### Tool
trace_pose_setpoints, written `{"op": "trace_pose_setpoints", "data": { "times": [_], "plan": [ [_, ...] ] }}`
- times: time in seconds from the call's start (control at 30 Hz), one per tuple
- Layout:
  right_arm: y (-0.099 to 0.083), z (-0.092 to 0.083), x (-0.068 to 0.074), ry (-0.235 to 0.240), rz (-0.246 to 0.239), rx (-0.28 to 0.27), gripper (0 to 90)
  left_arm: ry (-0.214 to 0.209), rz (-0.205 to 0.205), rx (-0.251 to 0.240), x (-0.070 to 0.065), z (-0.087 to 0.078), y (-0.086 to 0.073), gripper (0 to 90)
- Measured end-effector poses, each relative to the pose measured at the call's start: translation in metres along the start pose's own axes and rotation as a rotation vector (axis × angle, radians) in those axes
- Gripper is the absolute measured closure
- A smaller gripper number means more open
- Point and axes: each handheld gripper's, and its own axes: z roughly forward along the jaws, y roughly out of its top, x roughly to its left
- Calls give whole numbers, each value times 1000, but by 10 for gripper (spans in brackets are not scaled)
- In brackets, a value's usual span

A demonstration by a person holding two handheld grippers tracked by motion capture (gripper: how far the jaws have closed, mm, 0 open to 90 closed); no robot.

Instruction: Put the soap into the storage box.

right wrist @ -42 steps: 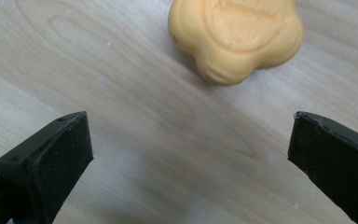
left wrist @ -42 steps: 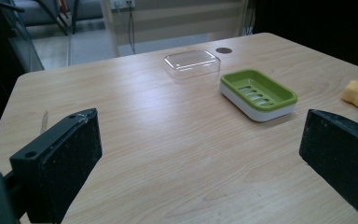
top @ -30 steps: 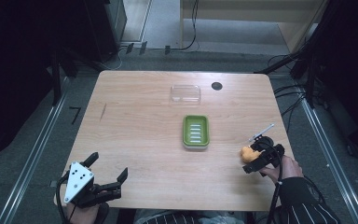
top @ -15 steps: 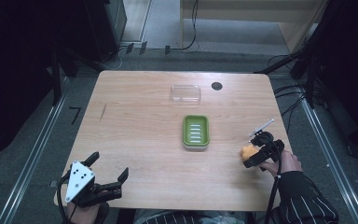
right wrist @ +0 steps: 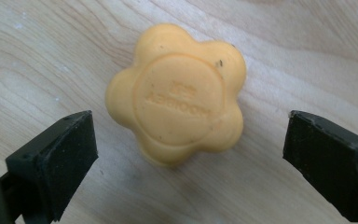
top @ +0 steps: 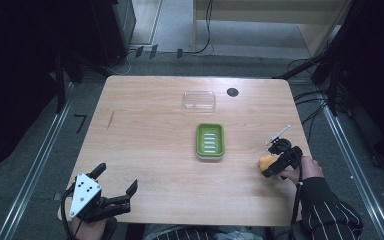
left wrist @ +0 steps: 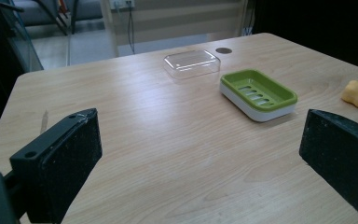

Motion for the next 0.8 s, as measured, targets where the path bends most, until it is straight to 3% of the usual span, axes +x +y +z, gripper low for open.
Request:
{"op": "trace_pose_setpoints", "data": {
  "times": [0.13,0.17,0.57,0.8],
  "plan": [
    [2,4,2,-3,-35,12,63,0,-2,-1,0,0,0,0],
    [4,6,3,-2,-57,25,114,0,0,0,0,0,0,0],
    [6,8,9,-19,-116,37,291,0,-7,-4,1,-1,0,0],
    [5,8,11,-36,-137,42,306,-1,-5,-3,1,-1,0,0]
  ]
}}
